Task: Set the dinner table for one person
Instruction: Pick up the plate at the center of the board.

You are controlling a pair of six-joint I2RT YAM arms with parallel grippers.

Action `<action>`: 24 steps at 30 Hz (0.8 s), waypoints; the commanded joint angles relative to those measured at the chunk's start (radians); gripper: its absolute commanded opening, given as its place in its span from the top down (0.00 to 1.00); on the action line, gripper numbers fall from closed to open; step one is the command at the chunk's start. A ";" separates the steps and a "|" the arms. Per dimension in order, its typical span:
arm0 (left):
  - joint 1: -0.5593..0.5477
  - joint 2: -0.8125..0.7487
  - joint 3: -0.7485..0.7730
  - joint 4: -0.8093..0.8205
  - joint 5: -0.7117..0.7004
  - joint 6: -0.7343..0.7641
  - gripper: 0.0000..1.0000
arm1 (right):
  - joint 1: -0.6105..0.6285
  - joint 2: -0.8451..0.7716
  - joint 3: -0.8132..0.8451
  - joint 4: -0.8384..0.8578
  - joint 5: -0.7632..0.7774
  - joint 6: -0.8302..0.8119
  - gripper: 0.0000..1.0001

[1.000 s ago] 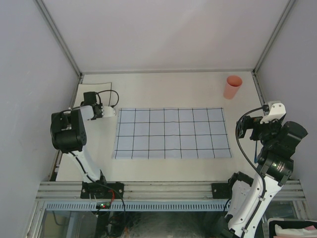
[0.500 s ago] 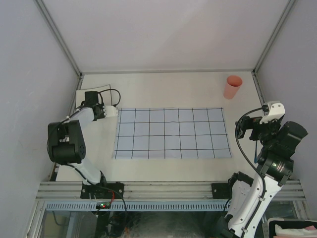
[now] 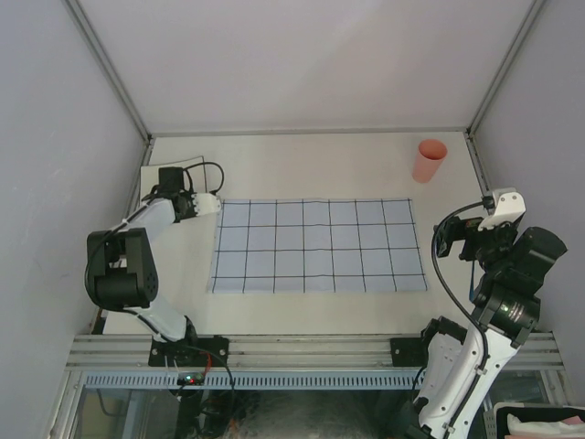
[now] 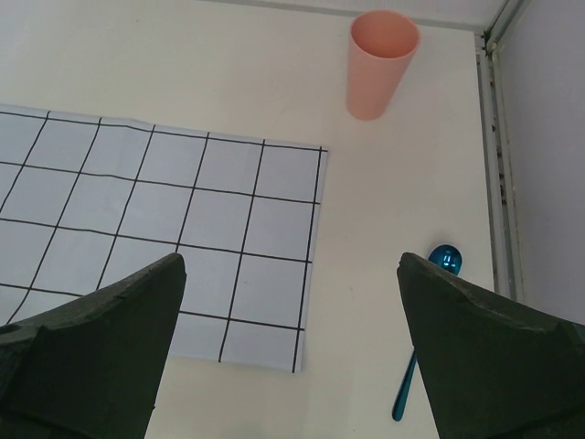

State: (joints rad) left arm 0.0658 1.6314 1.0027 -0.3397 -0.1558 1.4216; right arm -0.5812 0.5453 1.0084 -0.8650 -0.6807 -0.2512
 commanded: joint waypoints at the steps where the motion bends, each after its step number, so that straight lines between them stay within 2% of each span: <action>1: 0.001 0.016 -0.014 0.059 -0.010 -0.008 0.65 | -0.005 -0.012 -0.001 0.021 -0.008 -0.017 0.00; 5: 0.007 0.009 -0.090 0.175 0.009 0.023 0.47 | -0.006 -0.018 0.000 0.016 -0.003 -0.020 0.00; 8: 0.019 -0.006 -0.144 0.243 0.047 0.054 0.40 | -0.005 -0.025 -0.001 0.004 0.007 -0.034 0.00; 12: 0.025 -0.001 -0.090 0.163 0.107 -0.009 0.30 | -0.005 -0.020 -0.014 -0.002 0.003 -0.031 0.00; 15: 0.025 -0.016 -0.053 0.125 0.150 -0.088 0.19 | -0.005 -0.025 -0.041 0.016 0.001 -0.026 0.00; 24: 0.024 0.002 -0.105 0.297 0.130 -0.149 0.12 | -0.005 -0.017 -0.060 0.050 -0.017 -0.026 0.00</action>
State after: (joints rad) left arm 0.0883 1.6394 0.9031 -0.1345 -0.0383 1.3243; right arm -0.5819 0.5270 0.9413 -0.8677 -0.6823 -0.2703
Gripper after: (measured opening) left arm 0.873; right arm 0.995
